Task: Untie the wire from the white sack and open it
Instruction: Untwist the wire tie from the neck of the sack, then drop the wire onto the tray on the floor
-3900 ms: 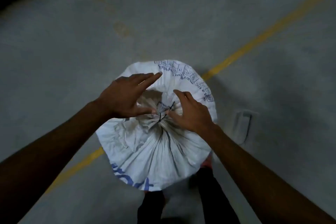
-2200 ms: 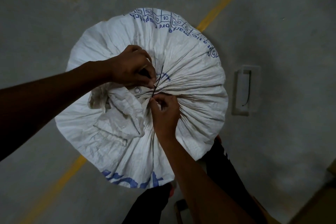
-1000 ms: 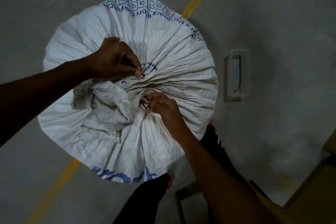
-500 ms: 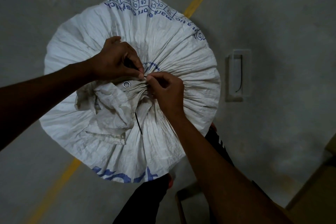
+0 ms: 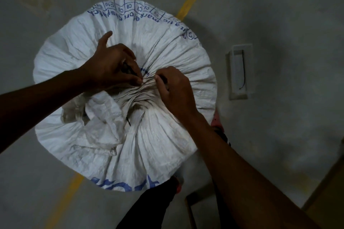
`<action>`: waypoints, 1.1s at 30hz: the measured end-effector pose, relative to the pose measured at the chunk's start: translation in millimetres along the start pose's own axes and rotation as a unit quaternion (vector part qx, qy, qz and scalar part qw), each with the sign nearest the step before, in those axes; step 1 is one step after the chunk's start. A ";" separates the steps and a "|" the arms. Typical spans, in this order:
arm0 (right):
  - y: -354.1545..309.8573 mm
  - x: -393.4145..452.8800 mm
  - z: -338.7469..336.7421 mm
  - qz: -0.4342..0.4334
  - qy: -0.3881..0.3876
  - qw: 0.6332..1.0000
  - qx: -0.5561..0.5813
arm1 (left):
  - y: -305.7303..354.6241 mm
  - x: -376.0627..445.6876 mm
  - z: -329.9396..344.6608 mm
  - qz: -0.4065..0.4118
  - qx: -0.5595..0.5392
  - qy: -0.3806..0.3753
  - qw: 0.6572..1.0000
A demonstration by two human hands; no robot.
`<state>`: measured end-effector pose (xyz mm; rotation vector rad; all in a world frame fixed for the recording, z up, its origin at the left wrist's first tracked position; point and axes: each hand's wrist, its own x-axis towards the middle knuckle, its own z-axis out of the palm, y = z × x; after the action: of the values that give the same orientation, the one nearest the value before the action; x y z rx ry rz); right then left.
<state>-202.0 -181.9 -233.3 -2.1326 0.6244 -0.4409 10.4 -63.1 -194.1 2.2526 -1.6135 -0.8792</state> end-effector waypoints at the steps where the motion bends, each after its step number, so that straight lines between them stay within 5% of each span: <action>1: 4.7 2.1 -11.1 -0.014 0.005 0.999 -0.042 | 5.5 5.1 -0.9 0.015 0.027 0.004 1.000; 10: 96.1 34.0 -118.2 -0.156 -0.079 0.942 -0.287 | 52.1 72.3 3.0 0.126 0.244 0.035 0.961; 15: 138.3 34.9 -171.7 0.005 -0.159 0.942 -0.296 | 111.7 139.2 15.1 0.069 0.204 0.022 0.976; 18: 158.8 39.5 -195.7 0.230 -0.090 0.956 -0.159 | 151.3 184.9 41.0 0.021 0.139 0.046 0.989; 21: 186.5 43.3 -217.0 0.372 -0.010 0.926 -0.057 | 184.6 228.8 75.5 -0.026 0.066 0.057 0.996; 26: 238.2 40.1 -240.5 0.389 0.041 0.919 -0.051 | 226.6 290.3 142.3 -0.092 -0.014 0.052 0.994; 33: 362.4 36.0 -234.3 0.380 0.013 0.915 -0.137 | 242.5 365.7 258.8 -0.247 -0.158 0.056 0.954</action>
<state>-392.8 -538.2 -388.7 -1.9332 1.5177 0.0609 -253.8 -448.4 -397.0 2.4427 -0.7932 -1.0096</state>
